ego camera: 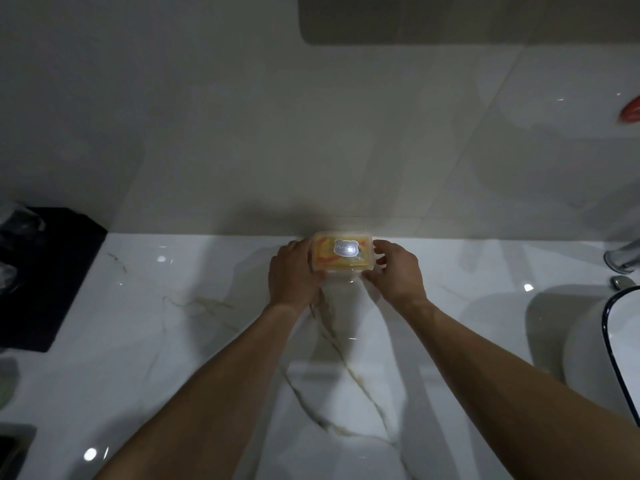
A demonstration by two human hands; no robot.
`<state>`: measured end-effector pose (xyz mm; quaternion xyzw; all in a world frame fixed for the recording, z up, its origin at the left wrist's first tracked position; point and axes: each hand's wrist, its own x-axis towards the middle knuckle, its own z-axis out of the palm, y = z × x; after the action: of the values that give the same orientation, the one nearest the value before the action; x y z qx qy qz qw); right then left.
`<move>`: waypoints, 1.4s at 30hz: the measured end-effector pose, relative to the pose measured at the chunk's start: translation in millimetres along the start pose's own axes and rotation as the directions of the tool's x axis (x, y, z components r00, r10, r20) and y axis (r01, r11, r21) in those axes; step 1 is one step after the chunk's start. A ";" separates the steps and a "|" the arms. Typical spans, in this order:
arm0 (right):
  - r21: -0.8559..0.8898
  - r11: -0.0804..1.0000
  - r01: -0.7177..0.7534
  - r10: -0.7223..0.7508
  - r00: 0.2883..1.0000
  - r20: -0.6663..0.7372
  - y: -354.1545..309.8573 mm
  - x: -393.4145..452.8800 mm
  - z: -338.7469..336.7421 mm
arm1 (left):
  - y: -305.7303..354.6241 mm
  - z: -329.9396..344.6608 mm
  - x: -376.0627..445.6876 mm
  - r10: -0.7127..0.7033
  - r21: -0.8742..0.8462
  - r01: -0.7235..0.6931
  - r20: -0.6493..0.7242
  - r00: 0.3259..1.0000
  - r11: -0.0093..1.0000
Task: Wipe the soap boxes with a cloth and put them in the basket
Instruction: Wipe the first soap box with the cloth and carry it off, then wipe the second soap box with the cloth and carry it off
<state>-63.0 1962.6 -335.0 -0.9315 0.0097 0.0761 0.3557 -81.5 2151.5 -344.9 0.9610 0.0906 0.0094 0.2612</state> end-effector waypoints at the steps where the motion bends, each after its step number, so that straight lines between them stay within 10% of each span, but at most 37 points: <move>1: -0.022 1.000 0.014 -0.014 1.000 -0.009 0.1 1.1 -0.2 | -0.2 -0.3 0.9 0.009 0.015 -0.009 -0.002 1.000 1.000; 29: -0.341 0.939 0.050 -0.030 0.998 0.062 -13.4 -2.8 -1.7 | 11.2 -8.5 4.6 0.051 0.336 -0.093 0.130 0.990 0.937; 42: -0.297 0.954 -0.042 -0.010 0.985 -0.172 -58.5 -78.9 -96.6 | 71.9 -92.6 -32.4 0.256 0.279 -0.251 0.020 0.966 0.927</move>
<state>-123.7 1939.3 -213.5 -0.9775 0.0364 -0.0005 0.2076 -107.2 2131.1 -227.8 0.9917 -0.0318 0.0385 0.1187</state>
